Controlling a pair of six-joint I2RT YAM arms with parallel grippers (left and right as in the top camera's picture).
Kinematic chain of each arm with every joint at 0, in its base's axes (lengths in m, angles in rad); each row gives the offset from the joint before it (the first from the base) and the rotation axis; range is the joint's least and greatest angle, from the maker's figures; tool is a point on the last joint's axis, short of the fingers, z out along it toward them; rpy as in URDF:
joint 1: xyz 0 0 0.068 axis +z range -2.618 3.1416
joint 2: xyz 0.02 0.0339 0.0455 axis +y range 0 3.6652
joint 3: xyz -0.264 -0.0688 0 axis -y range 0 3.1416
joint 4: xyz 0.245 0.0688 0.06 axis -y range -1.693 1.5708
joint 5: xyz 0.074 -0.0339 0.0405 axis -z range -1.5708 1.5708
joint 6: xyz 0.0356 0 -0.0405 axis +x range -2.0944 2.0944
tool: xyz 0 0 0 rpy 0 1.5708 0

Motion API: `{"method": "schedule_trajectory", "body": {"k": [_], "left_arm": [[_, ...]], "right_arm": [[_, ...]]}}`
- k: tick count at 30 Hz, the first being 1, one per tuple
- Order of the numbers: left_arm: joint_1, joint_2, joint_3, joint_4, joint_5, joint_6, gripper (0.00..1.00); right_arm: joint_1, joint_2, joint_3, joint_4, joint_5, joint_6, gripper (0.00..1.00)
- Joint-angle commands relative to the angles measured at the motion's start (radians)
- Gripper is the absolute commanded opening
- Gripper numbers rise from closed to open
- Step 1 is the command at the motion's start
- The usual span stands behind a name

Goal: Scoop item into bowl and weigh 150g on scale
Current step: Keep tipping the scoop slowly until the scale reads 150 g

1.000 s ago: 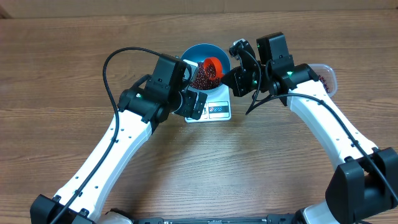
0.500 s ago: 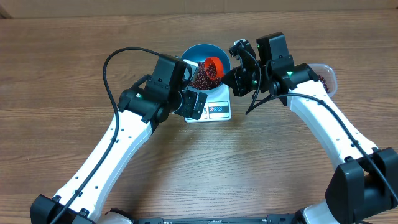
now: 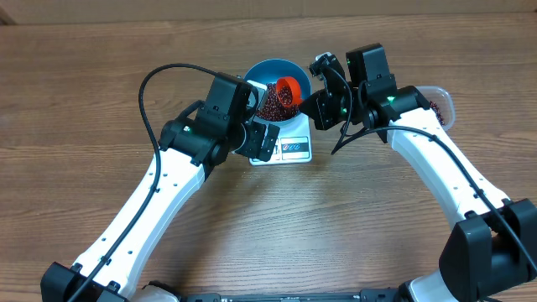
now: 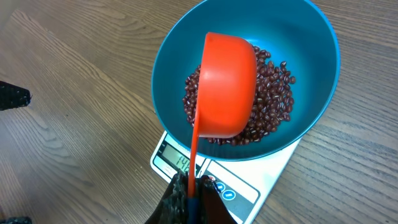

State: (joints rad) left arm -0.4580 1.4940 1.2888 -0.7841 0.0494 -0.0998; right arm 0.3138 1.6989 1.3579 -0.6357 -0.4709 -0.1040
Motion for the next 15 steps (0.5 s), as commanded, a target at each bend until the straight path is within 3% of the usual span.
{"method": "schedule_trajectory", "body": {"k": [1, 6, 13, 15], "left_arm": [[-0.001, -0.01, -0.003, 0.003, 0.01, 0.018, 1.0], [-0.001, -0.01, -0.003, 0.003, 0.01, 0.018, 0.99], [-0.001, -0.01, -0.003, 0.003, 0.01, 0.018, 0.99], [-0.001, -0.01, -0.003, 0.003, 0.01, 0.018, 0.99]], "right_arm": [[-0.006, -0.029, 0.03, 0.009, 0.002, 0.007, 0.04], [-0.006, -0.029, 0.03, 0.01, 0.003, 0.013, 0.04], [-0.006, -0.029, 0.03, 0.06, 0.003, 0.157, 0.04], [-0.004, -0.029, 0.03, 0.062, -0.033, 0.114, 0.04]]}}
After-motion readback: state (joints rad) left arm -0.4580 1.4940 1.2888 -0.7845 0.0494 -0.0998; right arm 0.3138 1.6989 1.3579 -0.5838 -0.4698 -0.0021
